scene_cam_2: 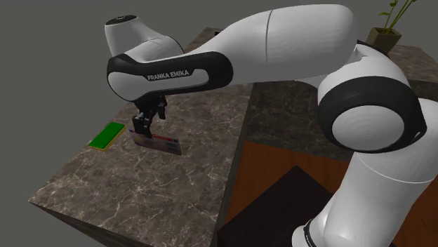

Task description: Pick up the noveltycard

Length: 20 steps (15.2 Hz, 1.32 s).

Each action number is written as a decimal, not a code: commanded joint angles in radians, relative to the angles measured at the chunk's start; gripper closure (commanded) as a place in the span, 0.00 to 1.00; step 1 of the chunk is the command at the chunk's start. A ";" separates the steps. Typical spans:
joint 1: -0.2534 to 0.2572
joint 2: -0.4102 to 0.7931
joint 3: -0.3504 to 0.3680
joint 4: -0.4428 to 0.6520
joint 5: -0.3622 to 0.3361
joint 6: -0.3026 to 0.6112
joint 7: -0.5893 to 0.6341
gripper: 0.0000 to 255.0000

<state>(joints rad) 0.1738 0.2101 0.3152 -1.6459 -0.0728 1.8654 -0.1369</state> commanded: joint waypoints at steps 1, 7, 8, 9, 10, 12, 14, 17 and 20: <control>0.005 0.025 0.001 0.009 -0.010 0.017 0.001 0.00; 0.004 0.036 -0.001 -0.051 -0.016 0.088 0.005 0.00; 0.004 0.037 -0.001 -0.051 -0.016 0.088 0.005 0.00; 0.004 0.038 -0.002 -0.048 -0.016 0.086 0.004 1.00; 0.004 0.037 -0.002 -0.049 -0.016 0.086 0.003 1.00; 0.004 0.037 -0.002 -0.048 -0.016 0.086 0.003 1.00; 0.004 0.037 -0.002 -0.048 -0.016 0.086 0.003 1.00; 0.004 0.037 -0.002 -0.048 -0.016 0.086 0.003 1.00; 0.004 0.032 -0.001 -0.030 -0.013 0.063 0.003 1.00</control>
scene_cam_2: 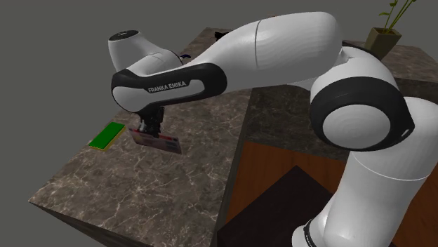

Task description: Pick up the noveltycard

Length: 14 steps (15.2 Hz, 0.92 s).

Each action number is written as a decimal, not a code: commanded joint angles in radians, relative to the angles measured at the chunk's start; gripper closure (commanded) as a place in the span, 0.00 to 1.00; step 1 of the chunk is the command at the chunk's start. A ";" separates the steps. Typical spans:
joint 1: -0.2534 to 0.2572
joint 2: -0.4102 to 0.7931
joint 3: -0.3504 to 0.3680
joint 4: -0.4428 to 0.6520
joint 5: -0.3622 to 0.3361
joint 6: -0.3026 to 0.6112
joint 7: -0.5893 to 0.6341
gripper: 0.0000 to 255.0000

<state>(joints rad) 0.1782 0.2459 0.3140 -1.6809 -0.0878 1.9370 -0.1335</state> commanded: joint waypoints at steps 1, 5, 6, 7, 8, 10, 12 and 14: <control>0.000 -0.006 0.001 0.016 0.002 -0.022 -0.001 1.00; 0.001 -0.012 0.002 0.061 0.006 -0.073 -0.004 1.00; 0.001 -0.014 0.003 0.073 0.006 -0.086 -0.004 1.00; 0.002 -0.014 0.003 0.086 0.007 -0.099 -0.005 1.00; 0.002 -0.015 0.003 0.098 0.007 -0.112 -0.005 1.00; 0.003 -0.015 0.004 0.125 0.007 -0.139 -0.006 1.00; 0.004 -0.014 0.004 0.153 0.008 -0.166 -0.006 1.00; 0.005 -0.014 0.005 0.169 0.007 -0.182 -0.007 1.00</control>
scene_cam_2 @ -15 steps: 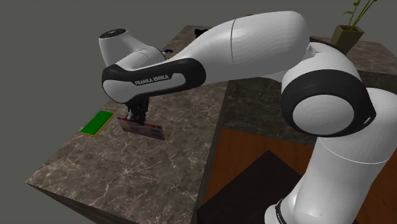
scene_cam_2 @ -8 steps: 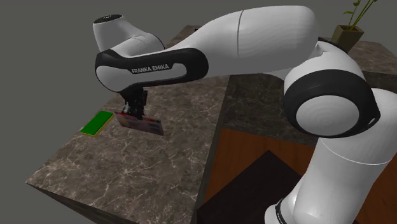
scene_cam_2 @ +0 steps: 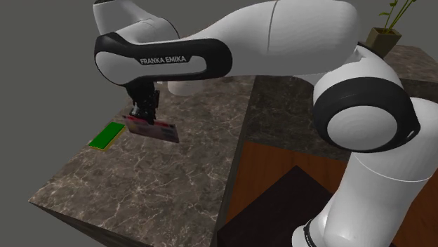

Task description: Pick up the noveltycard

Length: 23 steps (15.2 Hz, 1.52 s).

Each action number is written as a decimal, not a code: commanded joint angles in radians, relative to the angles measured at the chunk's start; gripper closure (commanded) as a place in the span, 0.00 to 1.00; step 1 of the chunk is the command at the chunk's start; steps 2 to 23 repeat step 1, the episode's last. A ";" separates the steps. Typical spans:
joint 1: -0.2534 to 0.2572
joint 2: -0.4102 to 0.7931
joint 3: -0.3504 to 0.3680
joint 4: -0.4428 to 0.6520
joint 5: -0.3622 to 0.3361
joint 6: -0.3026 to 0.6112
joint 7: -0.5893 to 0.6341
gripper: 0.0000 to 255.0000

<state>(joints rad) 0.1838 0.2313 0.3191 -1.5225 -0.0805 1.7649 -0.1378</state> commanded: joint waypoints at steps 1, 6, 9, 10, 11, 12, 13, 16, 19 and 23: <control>-0.001 0.001 -0.001 0.011 0.000 -0.010 -0.002 1.00; -0.001 0.001 -0.001 0.011 0.000 -0.010 -0.002 1.00; -0.001 0.001 -0.001 0.011 0.000 -0.010 -0.002 1.00; -0.001 0.001 -0.001 0.011 0.000 -0.010 -0.002 1.00; -0.001 0.001 -0.001 0.011 0.000 -0.010 -0.002 1.00; -0.001 0.001 -0.001 0.011 0.000 -0.010 -0.002 1.00; -0.001 0.001 -0.001 0.011 0.000 -0.010 -0.002 1.00; -0.001 0.001 -0.001 0.011 0.000 -0.010 -0.002 1.00; -0.001 0.001 -0.001 0.011 0.000 -0.010 -0.002 1.00; -0.001 0.001 -0.001 0.011 0.000 -0.010 -0.002 1.00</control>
